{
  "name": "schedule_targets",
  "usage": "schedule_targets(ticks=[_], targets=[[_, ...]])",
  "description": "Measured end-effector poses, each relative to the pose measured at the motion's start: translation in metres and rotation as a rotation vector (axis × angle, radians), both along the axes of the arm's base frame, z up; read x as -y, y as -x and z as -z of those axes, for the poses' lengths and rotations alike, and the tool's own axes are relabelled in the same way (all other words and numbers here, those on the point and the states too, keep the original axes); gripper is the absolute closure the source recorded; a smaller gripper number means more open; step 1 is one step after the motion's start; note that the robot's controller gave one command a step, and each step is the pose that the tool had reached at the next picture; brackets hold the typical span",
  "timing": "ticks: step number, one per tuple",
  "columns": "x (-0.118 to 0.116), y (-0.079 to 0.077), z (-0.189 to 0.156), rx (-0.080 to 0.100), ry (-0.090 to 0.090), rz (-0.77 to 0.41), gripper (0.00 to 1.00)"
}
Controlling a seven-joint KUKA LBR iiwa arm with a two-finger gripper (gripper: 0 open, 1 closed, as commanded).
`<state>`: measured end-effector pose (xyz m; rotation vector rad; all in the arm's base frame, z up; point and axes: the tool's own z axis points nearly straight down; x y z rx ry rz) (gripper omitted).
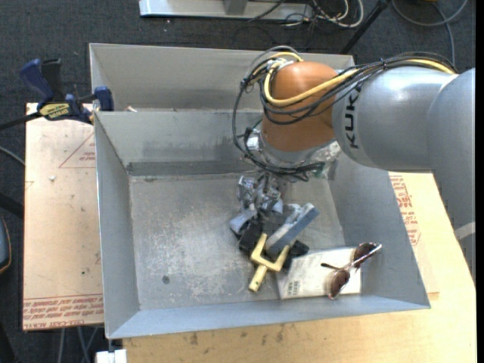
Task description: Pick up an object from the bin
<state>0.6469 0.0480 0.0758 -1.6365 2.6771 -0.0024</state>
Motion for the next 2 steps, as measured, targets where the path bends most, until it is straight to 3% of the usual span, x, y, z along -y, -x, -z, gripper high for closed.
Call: schedule_targets(ticks=[2], targets=[[0.000, 0.003, -0.021, -0.005, -0.002, 0.000, 1.00]])
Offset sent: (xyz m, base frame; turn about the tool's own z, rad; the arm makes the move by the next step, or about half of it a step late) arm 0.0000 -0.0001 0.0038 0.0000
